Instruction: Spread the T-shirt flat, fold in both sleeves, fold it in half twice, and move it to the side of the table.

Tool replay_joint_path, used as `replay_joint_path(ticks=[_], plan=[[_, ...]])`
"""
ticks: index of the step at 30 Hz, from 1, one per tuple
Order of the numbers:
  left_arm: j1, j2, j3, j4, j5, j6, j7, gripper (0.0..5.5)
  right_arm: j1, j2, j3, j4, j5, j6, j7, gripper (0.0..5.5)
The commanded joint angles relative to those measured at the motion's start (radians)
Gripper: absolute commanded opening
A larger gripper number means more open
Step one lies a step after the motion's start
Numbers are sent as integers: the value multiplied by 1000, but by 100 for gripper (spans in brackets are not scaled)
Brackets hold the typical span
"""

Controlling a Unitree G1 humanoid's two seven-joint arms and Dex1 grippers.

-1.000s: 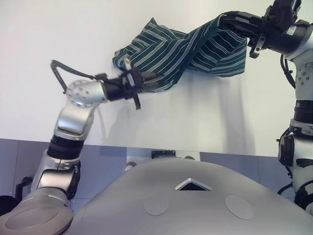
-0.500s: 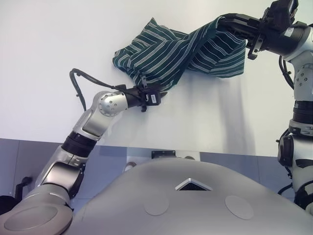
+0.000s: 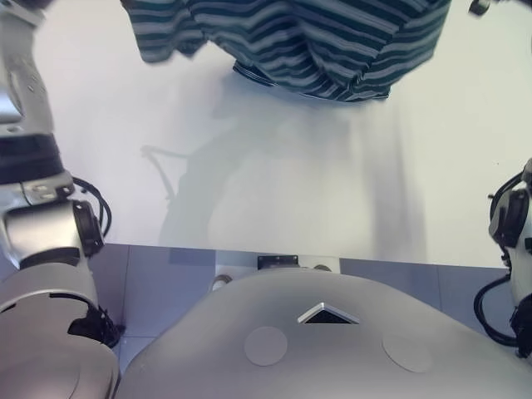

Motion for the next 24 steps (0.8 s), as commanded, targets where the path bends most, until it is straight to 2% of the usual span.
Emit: replay_joint_path(ticks=[1, 4, 7, 12, 15, 20, 24], plan=[[-367, 31, -81, 375, 171, -141, -44, 1, -339, 0, 103, 341, -213, -159, -65, 0], [-642, -2, -161, 752, 331, -258, 14, 1, -587, 53, 170, 680, -356, -309, -153, 0], [-815, -48, -242, 1010, 482, -296, 163, 1, -755, 101, 220, 933, -469, -399, -283, 0], [-955, -79, -298, 1162, 637, -262, 444, 1, -895, 138, 288, 1109, -638, -433, -569, 0], [-1024, -75, -292, 1183, 673, -240, 526, 1, -962, 124, 293, 1138, -693, -432, -705, 0], [-1045, -59, -262, 1185, 676, -283, 504, 1, -984, 91, 289, 1151, -732, -460, -739, 0], [-934, -42, -267, 1172, 672, -396, 342, 1, -901, 66, 291, 1149, -738, -523, -591, 0]])
